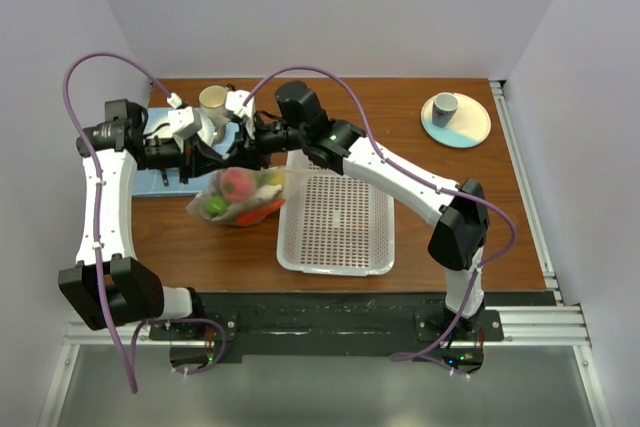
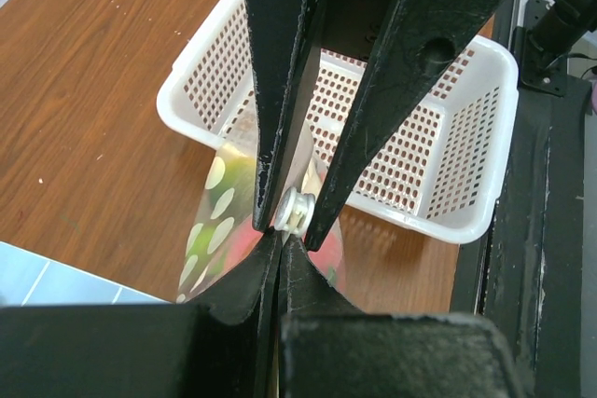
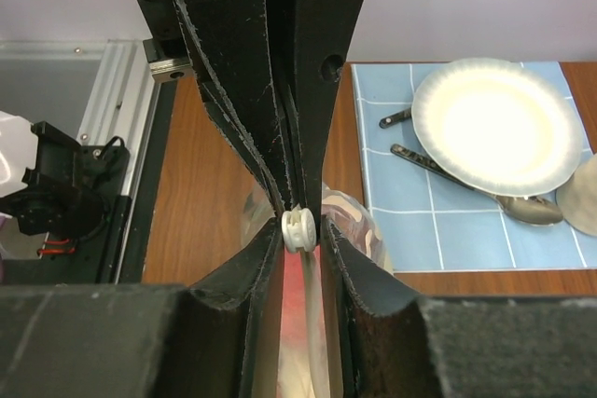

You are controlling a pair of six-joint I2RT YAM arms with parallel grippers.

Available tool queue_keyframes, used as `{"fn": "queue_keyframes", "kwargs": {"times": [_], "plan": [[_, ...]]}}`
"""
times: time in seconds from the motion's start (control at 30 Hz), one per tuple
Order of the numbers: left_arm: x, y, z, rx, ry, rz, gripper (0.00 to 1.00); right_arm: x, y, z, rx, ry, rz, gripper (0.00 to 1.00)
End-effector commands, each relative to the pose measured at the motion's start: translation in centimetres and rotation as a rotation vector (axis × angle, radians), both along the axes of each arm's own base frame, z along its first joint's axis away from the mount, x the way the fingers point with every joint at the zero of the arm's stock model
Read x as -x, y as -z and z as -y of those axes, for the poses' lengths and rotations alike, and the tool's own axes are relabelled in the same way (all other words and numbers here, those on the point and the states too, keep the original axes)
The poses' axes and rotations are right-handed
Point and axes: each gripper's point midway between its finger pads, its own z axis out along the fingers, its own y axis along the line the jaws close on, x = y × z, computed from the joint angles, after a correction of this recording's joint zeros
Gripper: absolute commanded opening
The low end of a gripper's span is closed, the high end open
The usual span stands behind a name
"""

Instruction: Open the zip-top bag and remove the fake food

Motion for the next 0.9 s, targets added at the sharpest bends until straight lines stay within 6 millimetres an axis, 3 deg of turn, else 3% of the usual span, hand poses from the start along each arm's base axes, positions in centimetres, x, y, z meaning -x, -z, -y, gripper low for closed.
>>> {"fn": "queue_keyframes", "kwargs": {"times": [0.0, 0.2, 0.47, 0.7, 0.87], "plan": [[0.6, -1.5, 0.4, 0.001, 0.017, 0.061, 0.01, 0.2, -3.1, -0.4, -0.072, -0.007, 0.039, 0.19], [0.8, -1.4, 0.4, -0.007, 0.013, 0.063, 0.01, 0.3, -2.4, 0.0, -0.052, -0.005, 0.036, 0.07], [0.6, -2.9, 0.4, -0.01, 0.01, 0.097, 0.01, 0.2, 0.8, 1.5, 0.027, 0.029, 0.031, 0.05], [0.9, -4.2, 0.5, -0.003, 0.009, 0.125, 0.01, -0.5, 1.4, 3.1, 0.044, 0.059, 0.019, 0.02], [1.2, -4.8, 0.6, -0.004, 0.008, 0.141, 0.01, -0.5, 1.3, 2.9, 0.037, 0.056, 0.008, 0.03]]}}
